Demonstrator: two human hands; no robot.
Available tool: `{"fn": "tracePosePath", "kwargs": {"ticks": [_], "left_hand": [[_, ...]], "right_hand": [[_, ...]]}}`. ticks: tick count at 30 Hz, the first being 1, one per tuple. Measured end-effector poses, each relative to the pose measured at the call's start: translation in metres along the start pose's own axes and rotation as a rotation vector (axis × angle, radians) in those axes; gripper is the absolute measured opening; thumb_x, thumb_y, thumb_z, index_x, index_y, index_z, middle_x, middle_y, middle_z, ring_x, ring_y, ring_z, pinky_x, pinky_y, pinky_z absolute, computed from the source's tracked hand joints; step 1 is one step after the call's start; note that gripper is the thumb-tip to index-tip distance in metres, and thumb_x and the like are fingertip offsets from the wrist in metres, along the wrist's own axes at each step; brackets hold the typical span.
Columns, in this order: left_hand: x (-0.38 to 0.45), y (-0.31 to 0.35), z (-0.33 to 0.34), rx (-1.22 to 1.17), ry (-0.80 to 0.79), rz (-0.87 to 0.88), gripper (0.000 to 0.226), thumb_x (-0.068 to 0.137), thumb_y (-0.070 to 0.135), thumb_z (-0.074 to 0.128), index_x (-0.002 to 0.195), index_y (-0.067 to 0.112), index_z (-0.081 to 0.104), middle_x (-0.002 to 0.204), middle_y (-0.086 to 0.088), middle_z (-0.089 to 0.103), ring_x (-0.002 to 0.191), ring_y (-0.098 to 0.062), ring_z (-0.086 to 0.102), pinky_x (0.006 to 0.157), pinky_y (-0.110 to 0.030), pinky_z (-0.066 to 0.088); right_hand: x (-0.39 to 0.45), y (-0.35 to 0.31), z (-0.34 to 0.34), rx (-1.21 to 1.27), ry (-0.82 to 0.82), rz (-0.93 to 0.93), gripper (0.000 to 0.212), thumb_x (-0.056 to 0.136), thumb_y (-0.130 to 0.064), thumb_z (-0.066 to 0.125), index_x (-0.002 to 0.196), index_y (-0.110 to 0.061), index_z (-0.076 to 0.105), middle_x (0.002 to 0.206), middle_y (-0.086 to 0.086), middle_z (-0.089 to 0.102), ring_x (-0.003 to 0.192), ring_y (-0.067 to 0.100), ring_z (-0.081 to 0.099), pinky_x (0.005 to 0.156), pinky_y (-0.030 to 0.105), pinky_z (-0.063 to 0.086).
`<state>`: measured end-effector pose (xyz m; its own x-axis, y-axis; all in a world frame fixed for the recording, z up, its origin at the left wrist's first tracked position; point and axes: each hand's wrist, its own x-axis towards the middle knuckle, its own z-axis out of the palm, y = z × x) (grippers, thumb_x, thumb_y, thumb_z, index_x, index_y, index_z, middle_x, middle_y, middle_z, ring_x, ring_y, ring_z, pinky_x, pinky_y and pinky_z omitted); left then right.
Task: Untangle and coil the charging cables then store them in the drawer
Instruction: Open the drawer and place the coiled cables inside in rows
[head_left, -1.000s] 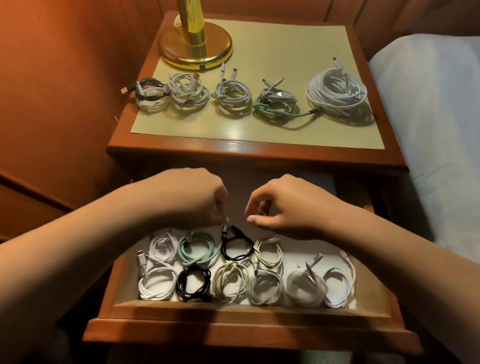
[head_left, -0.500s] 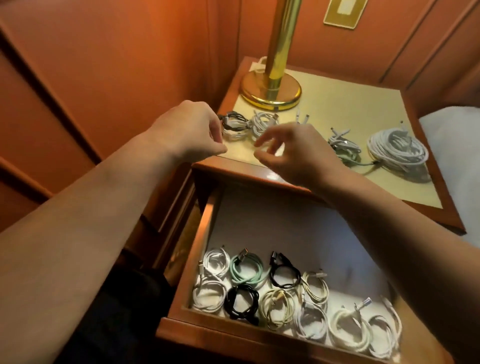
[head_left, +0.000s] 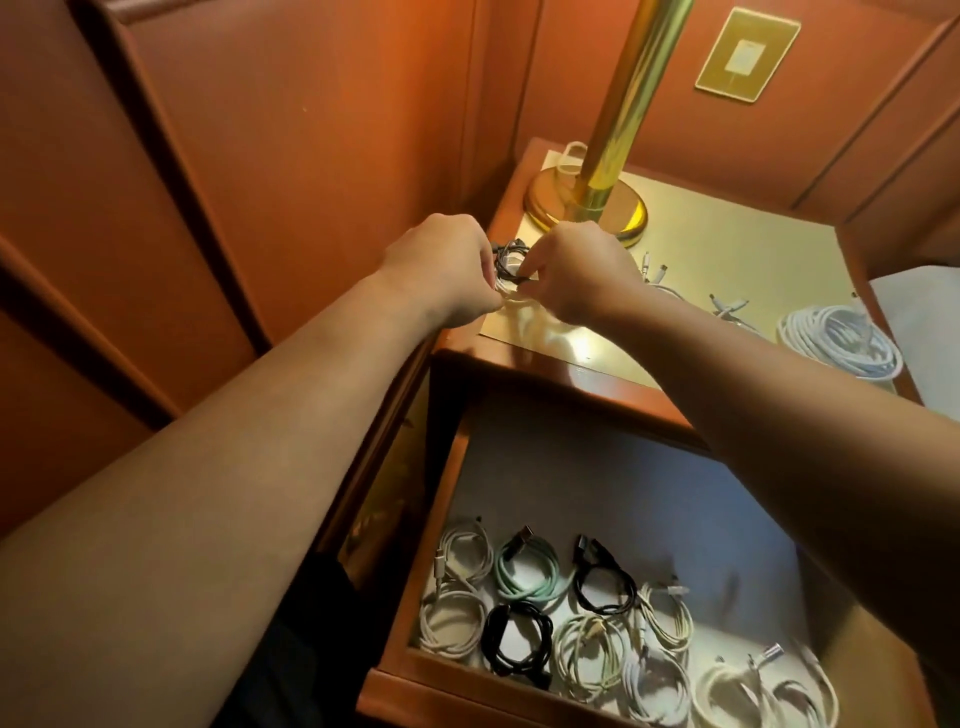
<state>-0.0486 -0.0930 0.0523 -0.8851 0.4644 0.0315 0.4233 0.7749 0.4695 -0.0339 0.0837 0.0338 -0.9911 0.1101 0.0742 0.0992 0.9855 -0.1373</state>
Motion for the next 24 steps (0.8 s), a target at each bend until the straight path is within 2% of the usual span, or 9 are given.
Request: {"fn": "tracePosePath", "kwargs": {"ticks": [2, 6, 9, 13, 16, 19, 21, 23, 24], "left_hand": [[0.001, 0.001, 0.003, -0.013, 0.0, -0.004, 0.004, 0.085, 0.028, 0.078, 0.084, 0.03, 0.075, 0.099, 0.007, 0.069, 0.096, -0.021, 0.065, 0.084, -0.04, 0.059], [0.004, 0.004, 0.015, 0.013, 0.001, 0.002, 0.034, 0.09, 0.029, 0.072, 0.123, 0.031, 0.066, 0.116, 0.003, 0.065, 0.107, -0.027, 0.062, 0.088, -0.04, 0.055], [0.01, 0.006, 0.026, 0.042, -0.037, 0.041, 0.045, 0.099, 0.029, 0.059, 0.144, 0.029, 0.053, 0.135, -0.004, 0.06, 0.119, -0.032, 0.058, 0.096, -0.045, 0.052], [0.012, 0.01, 0.038, 0.117, -0.184, 0.023, 0.048, 0.105, 0.036, 0.048, 0.152, 0.028, 0.046, 0.142, -0.008, 0.052, 0.126, -0.033, 0.054, 0.104, -0.043, 0.048], [0.011, 0.012, 0.04, 0.148, -0.202, 0.007, 0.041, 0.104, 0.039, 0.05, 0.144, 0.03, 0.054, 0.139, -0.003, 0.051, 0.125, -0.03, 0.053, 0.105, -0.045, 0.048], [0.009, 0.011, 0.043, 0.137, -0.071, 0.048, 0.02, 0.099, 0.035, 0.062, 0.117, 0.027, 0.067, 0.118, 0.002, 0.062, 0.105, -0.024, 0.059, 0.088, -0.042, 0.053], [0.006, 0.009, 0.046, 0.154, -0.019, 0.065, 0.01, 0.097, 0.034, 0.065, 0.105, 0.029, 0.065, 0.108, 0.002, 0.066, 0.094, -0.023, 0.06, 0.08, -0.04, 0.053], [0.004, 0.009, 0.049, 0.213, -0.006, 0.083, 0.009, 0.099, 0.036, 0.062, 0.103, 0.027, 0.061, 0.104, -0.001, 0.066, 0.089, -0.025, 0.059, 0.076, -0.041, 0.052], [0.005, 0.01, 0.05, 0.247, -0.007, 0.092, 0.011, 0.1, 0.037, 0.059, 0.103, 0.026, 0.058, 0.104, -0.002, 0.065, 0.088, -0.025, 0.058, 0.073, -0.04, 0.05]], "right_hand": [[0.001, 0.002, -0.004, 0.169, 0.037, 0.044, 0.023, 0.09, -0.032, 0.082, 0.111, -0.024, 0.081, 0.101, -0.003, 0.074, 0.086, 0.016, 0.065, 0.07, 0.028, 0.05], [-0.003, 0.003, -0.012, 0.589, 0.135, 0.136, 0.023, 0.09, -0.028, 0.081, 0.112, -0.02, 0.08, 0.107, -0.005, 0.071, 0.093, 0.006, 0.061, 0.065, 0.014, 0.042], [-0.01, 0.004, -0.018, 0.822, 0.179, 0.155, 0.024, 0.088, -0.026, 0.083, 0.111, -0.018, 0.081, 0.111, -0.004, 0.074, 0.101, 0.008, 0.064, 0.074, 0.018, 0.046], [-0.032, 0.007, -0.023, 0.966, 0.178, 0.12, 0.019, 0.087, -0.022, 0.084, 0.106, -0.02, 0.082, 0.105, -0.007, 0.075, 0.102, 0.005, 0.064, 0.087, 0.028, 0.055], [-0.055, 0.014, -0.027, 0.995, 0.171, 0.086, 0.016, 0.088, -0.022, 0.083, 0.103, -0.023, 0.082, 0.101, -0.011, 0.075, 0.101, 0.005, 0.065, 0.093, 0.037, 0.057], [-0.079, 0.023, -0.034, 1.005, 0.154, 0.028, 0.014, 0.087, -0.022, 0.083, 0.101, -0.026, 0.083, 0.104, -0.007, 0.077, 0.102, 0.01, 0.067, 0.094, 0.045, 0.059], [-0.097, 0.033, -0.04, 1.006, 0.147, 0.008, 0.018, 0.087, -0.02, 0.083, 0.105, -0.021, 0.082, 0.106, -0.001, 0.077, 0.096, 0.013, 0.069, 0.089, 0.044, 0.06], [-0.118, 0.043, -0.047, 1.02, 0.15, -0.015, 0.02, 0.086, -0.021, 0.084, 0.106, -0.02, 0.082, 0.104, 0.005, 0.078, 0.087, 0.029, 0.072, 0.084, 0.052, 0.06], [-0.128, 0.05, -0.05, 1.021, 0.152, -0.025, 0.021, 0.084, -0.022, 0.084, 0.105, -0.02, 0.082, 0.101, 0.005, 0.079, 0.078, 0.03, 0.071, 0.08, 0.053, 0.06]]}}
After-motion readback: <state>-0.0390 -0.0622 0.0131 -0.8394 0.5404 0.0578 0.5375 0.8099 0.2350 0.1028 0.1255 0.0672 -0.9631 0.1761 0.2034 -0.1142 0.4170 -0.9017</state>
